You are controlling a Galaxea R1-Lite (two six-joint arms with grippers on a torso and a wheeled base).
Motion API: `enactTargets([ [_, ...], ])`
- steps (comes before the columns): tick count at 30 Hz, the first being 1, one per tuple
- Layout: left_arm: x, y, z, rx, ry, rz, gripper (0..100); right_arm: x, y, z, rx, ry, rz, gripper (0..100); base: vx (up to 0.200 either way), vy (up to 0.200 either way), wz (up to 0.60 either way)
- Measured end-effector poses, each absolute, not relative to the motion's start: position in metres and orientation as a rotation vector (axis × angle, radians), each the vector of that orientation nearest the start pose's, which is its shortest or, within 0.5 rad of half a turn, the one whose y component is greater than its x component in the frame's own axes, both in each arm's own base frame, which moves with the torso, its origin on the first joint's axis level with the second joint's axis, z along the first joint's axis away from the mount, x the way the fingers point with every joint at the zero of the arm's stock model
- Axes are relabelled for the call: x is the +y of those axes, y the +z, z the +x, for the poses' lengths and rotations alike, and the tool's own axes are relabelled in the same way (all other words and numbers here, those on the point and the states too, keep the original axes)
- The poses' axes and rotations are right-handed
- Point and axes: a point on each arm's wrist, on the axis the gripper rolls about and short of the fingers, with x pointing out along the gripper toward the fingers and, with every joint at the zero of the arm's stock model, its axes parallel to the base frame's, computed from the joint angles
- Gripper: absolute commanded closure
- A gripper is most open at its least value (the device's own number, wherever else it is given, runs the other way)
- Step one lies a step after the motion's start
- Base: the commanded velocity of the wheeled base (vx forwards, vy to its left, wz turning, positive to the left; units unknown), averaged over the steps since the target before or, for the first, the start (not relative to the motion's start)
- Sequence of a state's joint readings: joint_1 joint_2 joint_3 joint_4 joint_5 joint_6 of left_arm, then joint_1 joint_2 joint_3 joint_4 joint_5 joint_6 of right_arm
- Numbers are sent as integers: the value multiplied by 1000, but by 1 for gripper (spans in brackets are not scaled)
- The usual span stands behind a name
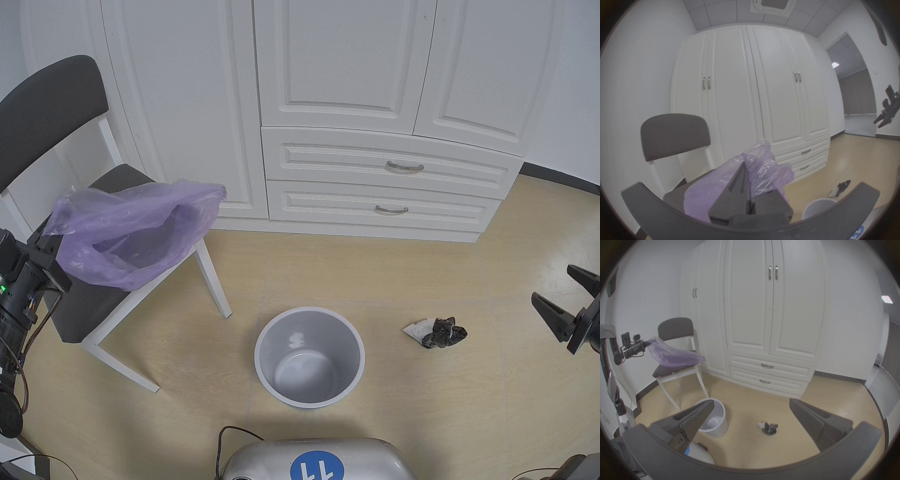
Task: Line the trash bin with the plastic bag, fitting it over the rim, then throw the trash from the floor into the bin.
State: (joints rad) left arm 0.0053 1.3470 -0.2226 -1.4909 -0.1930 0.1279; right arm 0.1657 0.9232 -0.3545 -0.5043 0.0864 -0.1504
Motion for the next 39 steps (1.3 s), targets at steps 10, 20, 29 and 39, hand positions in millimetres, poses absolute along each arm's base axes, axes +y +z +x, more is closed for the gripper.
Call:
enactTargets([
  [10, -34, 228, 175, -334, -218, 110, 100, 45, 230, 112, -71, 268, -55, 0, 0, 0, 0],
  [20, -60, 241, 155, -204, -212, 80, 100, 81, 234, 124, -145, 185, 50, 0, 0, 0, 0],
  [29, -63, 263, 131, -285, -239, 45, 100, 117, 202, 123, -20, 342, 8, 0, 0, 0, 0],
  [39, -65, 274, 113, -346, -308, 10, 100, 134, 174, 129, 102, 383, -22, 0, 0, 0, 0],
])
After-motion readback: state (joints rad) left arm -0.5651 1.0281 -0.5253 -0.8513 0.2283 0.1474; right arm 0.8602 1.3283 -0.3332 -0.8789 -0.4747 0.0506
